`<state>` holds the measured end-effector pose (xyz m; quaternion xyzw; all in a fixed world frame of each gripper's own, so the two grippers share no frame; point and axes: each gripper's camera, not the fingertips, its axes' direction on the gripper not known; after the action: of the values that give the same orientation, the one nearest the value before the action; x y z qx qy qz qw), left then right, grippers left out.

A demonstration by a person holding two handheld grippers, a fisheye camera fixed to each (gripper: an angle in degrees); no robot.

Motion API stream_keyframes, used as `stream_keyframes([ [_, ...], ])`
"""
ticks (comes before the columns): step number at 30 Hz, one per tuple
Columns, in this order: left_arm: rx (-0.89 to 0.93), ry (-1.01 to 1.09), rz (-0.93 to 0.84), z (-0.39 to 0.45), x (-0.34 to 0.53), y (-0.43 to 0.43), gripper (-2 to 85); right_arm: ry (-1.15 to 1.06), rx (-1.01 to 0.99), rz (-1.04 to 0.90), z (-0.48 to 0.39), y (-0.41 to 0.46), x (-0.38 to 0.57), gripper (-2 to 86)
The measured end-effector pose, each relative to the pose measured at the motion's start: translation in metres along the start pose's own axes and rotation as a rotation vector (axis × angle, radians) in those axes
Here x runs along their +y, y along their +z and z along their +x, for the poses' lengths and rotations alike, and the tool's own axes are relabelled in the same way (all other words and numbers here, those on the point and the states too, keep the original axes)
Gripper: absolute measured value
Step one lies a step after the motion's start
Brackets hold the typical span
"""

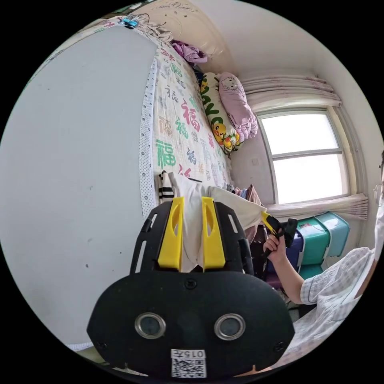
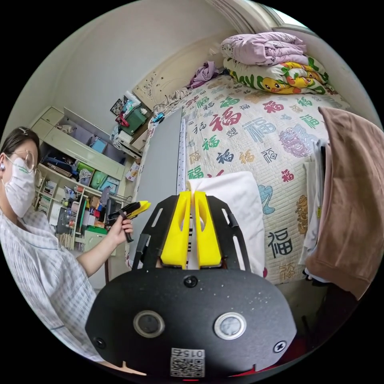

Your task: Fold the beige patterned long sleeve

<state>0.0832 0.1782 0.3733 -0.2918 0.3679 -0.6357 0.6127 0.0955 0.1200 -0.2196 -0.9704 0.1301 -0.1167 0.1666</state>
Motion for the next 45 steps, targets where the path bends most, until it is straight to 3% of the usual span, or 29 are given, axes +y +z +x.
stream_keyframes([
  [10, -0.266, -0.001, -0.045, 0.024, -0.019, 0.111, 10.0, 0.003, -0.192, 0.009, 0.068, -0.085, -0.010, 0.5],
  [19, -0.520, -0.042, 0.017, 0.055, -0.003, 0.107, 11.4, 0.001, -0.256, 0.029, 0.116, -0.164, 0.008, 0.5],
  [24, -0.586, -0.052, -0.016, 0.059, 0.023, 0.099, 11.0, 0.023, -0.286, 0.029, 0.130, -0.192, 0.032, 0.5],
  [29, -0.503, -0.017, -0.005, 0.068, 0.037, 0.088, 3.8, 0.044, -0.297, 0.043, 0.132, -0.221, 0.060, 0.5],
  [36, -0.120, 0.108, 0.135, 0.099, 0.099, -0.024, 0.3, -0.020, -0.266, 0.076, 0.108, -0.288, 0.086, 0.5],
  [41, -0.091, 0.135, 0.280, 0.107, 0.163, -0.155, 0.0, -0.091, -0.237, 0.105, 0.071, -0.369, 0.107, 0.4],
  [45, -0.091, 0.109, 0.416, 0.091, 0.216, -0.288, -0.1, -0.150, -0.307, 0.114, 0.043, -0.384, 0.128, 0.4],
])
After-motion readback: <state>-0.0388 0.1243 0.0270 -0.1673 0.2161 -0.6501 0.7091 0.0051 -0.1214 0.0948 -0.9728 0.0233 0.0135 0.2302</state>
